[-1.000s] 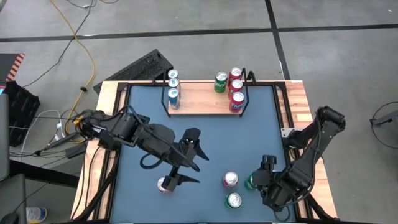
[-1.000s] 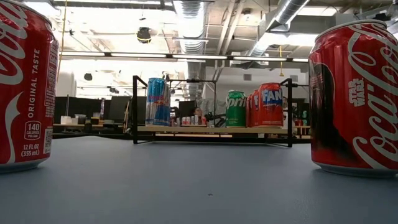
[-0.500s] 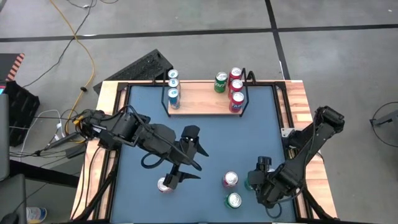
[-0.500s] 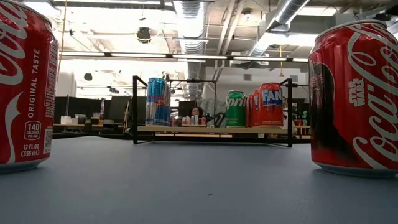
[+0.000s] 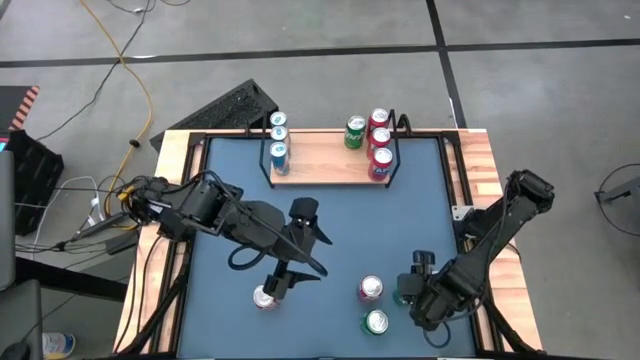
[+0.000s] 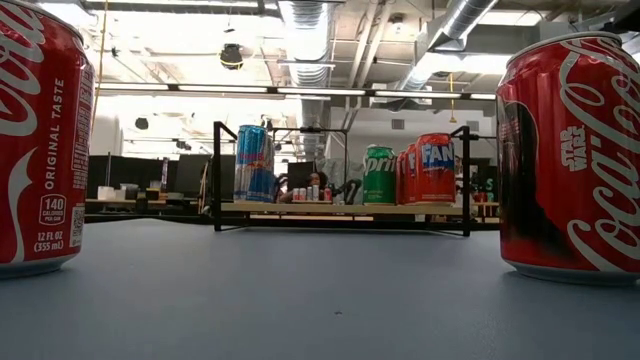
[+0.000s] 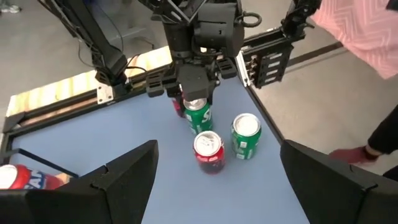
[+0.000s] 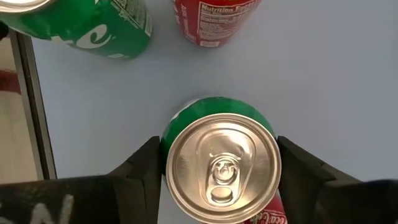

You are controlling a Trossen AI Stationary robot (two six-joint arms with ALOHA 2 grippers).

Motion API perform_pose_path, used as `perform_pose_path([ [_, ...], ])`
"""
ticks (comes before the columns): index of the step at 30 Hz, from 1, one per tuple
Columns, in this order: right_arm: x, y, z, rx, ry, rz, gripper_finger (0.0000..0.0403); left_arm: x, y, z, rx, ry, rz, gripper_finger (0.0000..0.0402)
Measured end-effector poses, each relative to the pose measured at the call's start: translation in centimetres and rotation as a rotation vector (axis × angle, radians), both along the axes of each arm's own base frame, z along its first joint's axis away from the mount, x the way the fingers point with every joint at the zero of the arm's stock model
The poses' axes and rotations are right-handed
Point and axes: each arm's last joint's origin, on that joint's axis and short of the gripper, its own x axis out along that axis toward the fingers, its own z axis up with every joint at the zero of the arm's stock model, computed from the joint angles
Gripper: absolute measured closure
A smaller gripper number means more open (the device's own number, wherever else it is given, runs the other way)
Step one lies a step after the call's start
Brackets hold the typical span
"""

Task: Place canned beverage on shelf
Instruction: Put the right green soda can on the shelf aligned with the other green soda can

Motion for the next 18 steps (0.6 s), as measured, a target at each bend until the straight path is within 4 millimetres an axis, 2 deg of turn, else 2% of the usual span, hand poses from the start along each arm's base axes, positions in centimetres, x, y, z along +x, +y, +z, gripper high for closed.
perform_pose_path([
  [7,1.1,-2.4,0.9,0.006,-0.002,-0.002,0.0182,0.2,1.6,-0.5,0.035,0.056,0.014,0.0078],
  [12,2.1,-6.0,2.2,-0.035,-0.017,-0.007,0.0182,0.3,2.9,-1.0,0.068,0.107,0.034,0.0078],
  [18,4.3,-11.0,2.8,-0.077,-0.027,-0.008,0.0181,0.3,4.2,-1.4,0.117,0.16,0.027,0.0078],
])
